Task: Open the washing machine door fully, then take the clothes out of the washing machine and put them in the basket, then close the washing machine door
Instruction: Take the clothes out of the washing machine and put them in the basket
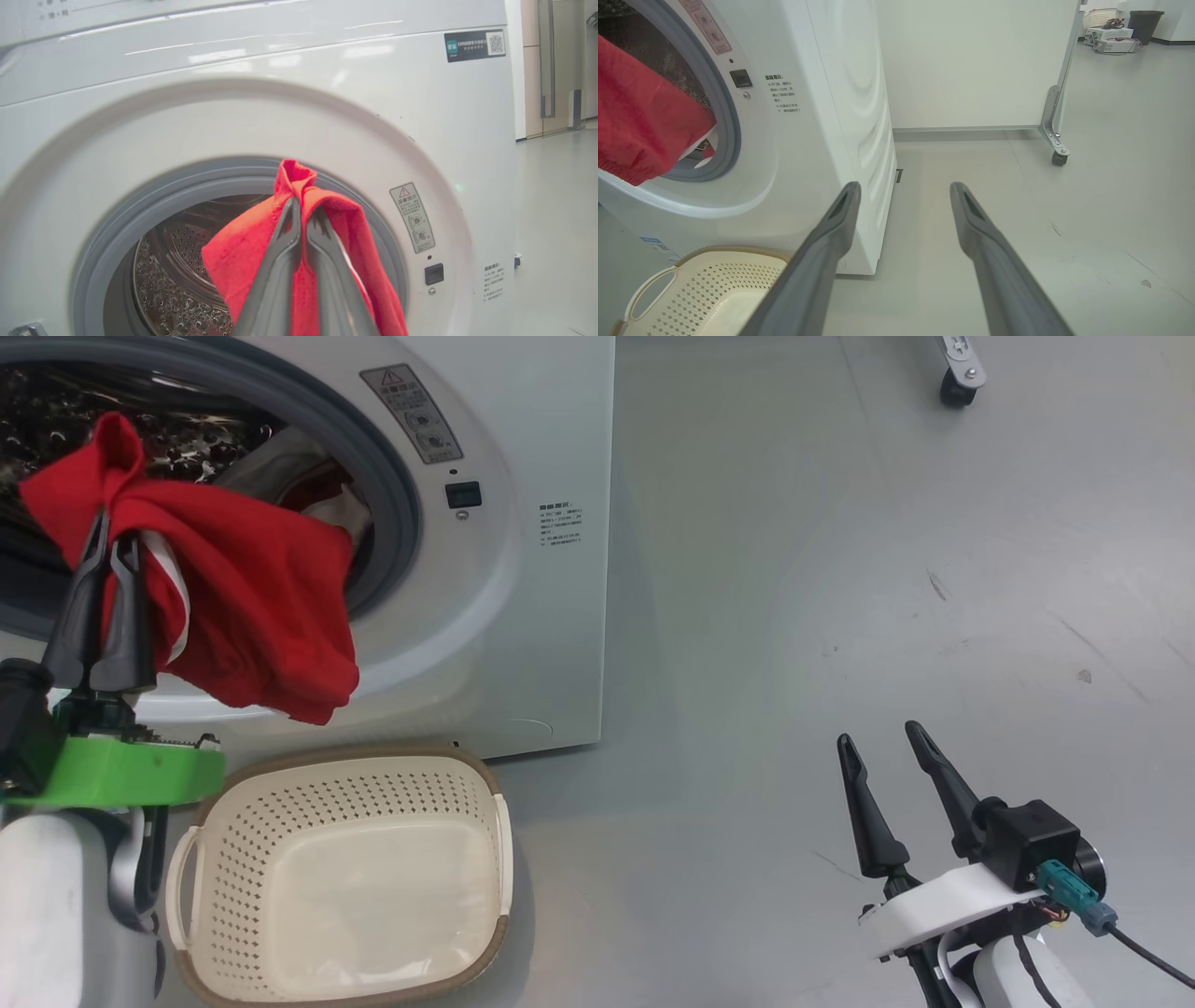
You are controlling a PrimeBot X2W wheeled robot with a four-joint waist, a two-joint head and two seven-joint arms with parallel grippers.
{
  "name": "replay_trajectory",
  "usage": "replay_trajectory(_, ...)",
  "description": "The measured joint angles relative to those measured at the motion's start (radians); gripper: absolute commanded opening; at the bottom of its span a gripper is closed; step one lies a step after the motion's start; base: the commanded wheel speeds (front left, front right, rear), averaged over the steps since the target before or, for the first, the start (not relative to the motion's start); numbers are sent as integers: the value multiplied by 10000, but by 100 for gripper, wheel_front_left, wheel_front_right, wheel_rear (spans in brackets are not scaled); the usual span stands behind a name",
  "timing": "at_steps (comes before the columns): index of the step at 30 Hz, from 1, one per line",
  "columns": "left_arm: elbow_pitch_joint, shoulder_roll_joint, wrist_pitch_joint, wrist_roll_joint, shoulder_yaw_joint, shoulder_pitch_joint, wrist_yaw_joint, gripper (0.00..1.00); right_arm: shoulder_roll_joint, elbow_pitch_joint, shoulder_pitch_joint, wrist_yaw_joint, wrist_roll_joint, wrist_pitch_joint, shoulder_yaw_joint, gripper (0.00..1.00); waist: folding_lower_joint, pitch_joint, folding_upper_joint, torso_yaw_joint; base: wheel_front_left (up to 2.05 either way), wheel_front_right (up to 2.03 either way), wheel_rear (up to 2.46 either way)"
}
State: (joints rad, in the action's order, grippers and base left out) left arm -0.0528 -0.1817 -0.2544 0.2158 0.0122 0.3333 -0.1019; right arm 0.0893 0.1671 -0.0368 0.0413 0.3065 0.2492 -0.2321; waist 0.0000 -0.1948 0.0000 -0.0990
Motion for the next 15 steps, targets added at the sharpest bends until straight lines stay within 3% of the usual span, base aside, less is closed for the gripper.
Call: replay_trajectory(15, 1584, 265, -25, -238, 493, -604, -61, 0, 2, -2, 52, 6, -8, 0, 10, 100, 0, -5, 0, 62, 0, 0, 0)
